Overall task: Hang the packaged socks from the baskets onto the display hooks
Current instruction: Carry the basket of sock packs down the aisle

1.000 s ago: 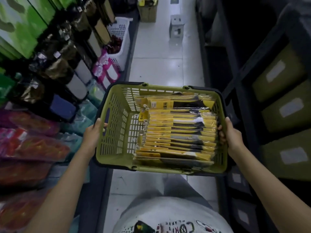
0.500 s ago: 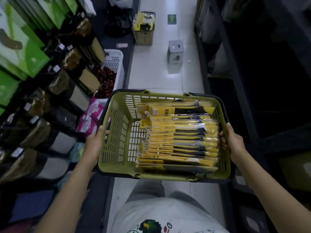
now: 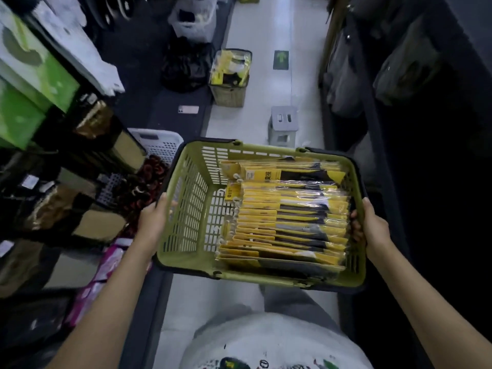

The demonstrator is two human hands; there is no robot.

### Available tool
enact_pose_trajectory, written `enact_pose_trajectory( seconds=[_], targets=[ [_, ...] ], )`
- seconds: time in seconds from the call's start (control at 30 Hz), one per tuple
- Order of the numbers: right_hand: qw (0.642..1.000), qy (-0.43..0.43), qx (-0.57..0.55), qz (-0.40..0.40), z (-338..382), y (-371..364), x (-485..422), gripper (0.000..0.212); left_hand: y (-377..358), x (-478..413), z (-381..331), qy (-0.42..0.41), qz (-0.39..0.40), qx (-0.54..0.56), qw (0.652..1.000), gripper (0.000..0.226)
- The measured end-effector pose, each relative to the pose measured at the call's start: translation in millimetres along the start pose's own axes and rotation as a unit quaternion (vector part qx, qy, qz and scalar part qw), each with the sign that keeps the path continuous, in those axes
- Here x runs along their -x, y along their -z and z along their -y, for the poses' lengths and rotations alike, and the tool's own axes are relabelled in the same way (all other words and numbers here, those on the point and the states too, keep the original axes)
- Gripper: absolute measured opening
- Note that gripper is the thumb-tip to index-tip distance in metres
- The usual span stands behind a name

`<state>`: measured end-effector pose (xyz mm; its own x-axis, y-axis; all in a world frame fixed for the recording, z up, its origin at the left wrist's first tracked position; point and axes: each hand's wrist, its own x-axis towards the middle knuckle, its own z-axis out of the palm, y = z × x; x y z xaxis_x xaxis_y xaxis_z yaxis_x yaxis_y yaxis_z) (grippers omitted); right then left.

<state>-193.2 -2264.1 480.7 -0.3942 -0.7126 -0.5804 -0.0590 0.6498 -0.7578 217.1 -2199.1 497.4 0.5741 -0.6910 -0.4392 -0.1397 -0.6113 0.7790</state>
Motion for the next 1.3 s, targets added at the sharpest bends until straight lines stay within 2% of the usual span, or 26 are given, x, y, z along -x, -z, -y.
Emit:
enact_pose_trajectory(
  seconds=[0.23, 0.43, 0.57, 0.77, 0.93, 1.07, 1.3],
  targets=[
    [0.999, 0.017, 0.02, 0.031, 146, -57, -133, 0.049, -51, -111, -103, 0.031, -0.036, 0.036, 0.998, 0.045],
    [0.998, -0.001, 0.033, 0.047, 236, -136, -248, 0.049, -93, -242, -169, 0.07, -0.045, 0.055, 0.995, 0.038],
    [0.998, -0.01, 0.05, 0.029, 298, -197, -313, 0.05, -111, -338, -221, 0.093, -0.039, 0.048, 0.994, 0.041],
    [0.996, 0.012, 0.074, 0.052, 400, -278, -395, 0.049, -121, -440, -292, 0.096, -0.062, 0.036, 0.993, 0.046],
    [0.988, 0.046, 0.118, 0.089, 482, -353, -467, 0.054, -136, -506, -325, 0.122, -0.113, 0.096, 0.981, 0.045],
    [0.97, 0.076, 0.174, 0.151, 538, -416, -525, 0.049, -155, -544, -343, 0.14, -0.17, 0.109, 0.969, 0.046],
    [0.922, 0.1, 0.267, 0.261, 616, -515, -579, 0.049, -177, -561, -354, 0.219, -0.285, 0.173, 0.917, 0.048]
  ],
)
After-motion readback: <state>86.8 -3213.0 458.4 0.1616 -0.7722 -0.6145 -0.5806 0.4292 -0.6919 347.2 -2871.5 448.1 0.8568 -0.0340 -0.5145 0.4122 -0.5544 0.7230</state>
